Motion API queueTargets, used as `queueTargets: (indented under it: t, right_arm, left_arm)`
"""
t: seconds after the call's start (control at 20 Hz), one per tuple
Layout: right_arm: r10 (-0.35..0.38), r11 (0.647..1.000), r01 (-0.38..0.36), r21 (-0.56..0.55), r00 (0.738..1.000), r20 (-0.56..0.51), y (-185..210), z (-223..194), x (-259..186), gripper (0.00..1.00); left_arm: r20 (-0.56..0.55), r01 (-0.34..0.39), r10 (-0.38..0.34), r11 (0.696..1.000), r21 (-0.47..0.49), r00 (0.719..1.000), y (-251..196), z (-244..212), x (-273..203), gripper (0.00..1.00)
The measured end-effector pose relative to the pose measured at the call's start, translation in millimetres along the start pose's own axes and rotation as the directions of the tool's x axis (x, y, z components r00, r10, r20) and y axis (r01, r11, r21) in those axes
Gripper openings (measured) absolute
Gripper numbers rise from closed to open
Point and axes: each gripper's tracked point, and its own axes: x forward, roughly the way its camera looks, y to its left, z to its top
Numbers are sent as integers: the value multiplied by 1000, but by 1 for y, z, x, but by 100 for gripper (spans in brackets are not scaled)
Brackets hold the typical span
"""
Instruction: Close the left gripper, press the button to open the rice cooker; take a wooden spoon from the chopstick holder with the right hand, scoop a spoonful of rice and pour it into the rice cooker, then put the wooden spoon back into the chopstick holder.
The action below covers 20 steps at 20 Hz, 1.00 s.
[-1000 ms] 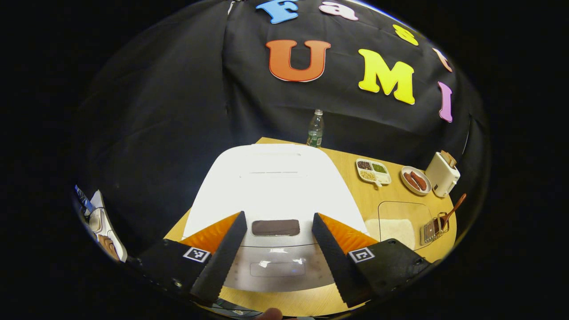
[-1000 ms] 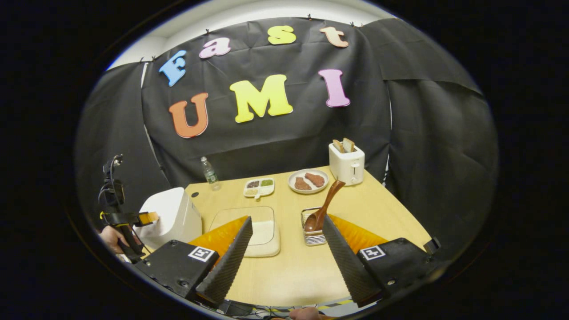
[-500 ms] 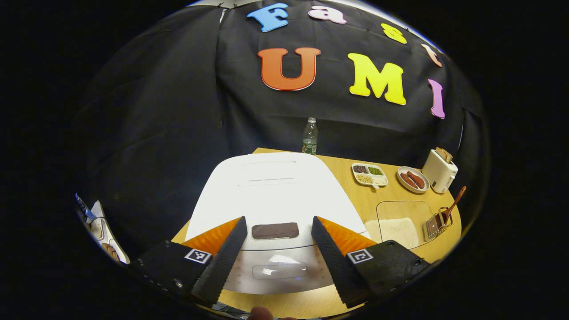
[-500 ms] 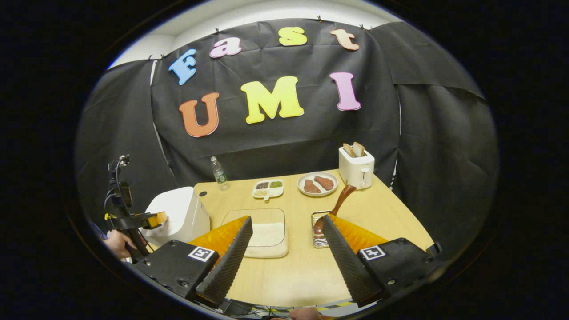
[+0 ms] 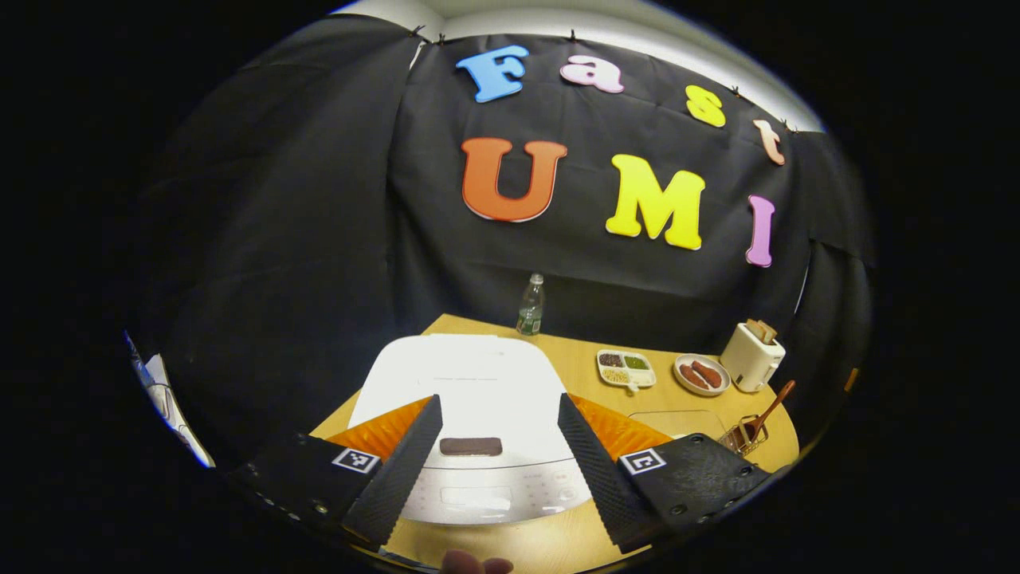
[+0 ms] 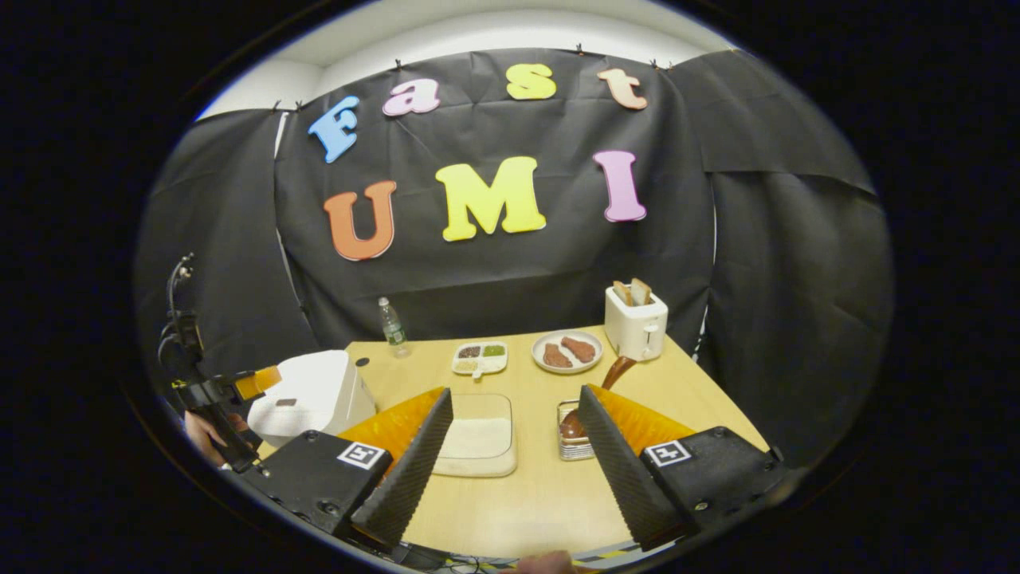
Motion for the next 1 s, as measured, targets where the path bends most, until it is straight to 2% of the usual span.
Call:
queueTargets:
  t: [0.25,0.4,0.7,1.0]
  right_arm:
    - [-12,1000,15,-28,996,91,24,27,-29,100]
    - [10,1000,-6,-26,989,150,36,42,-54,99]
    - [58,998,-46,-51,969,241,24,53,-107,100]
    - [97,995,-88,-46,969,227,-5,28,-158,100]
  left_arm:
    - [119,108,-115,992,61,986,-44,45,-54,94]
    - [180,132,-146,987,89,973,-63,62,-94,94]
    - [230,101,-123,989,103,965,-96,66,-174,94]
    - [223,52,-77,992,115,972,-124,45,-238,93]
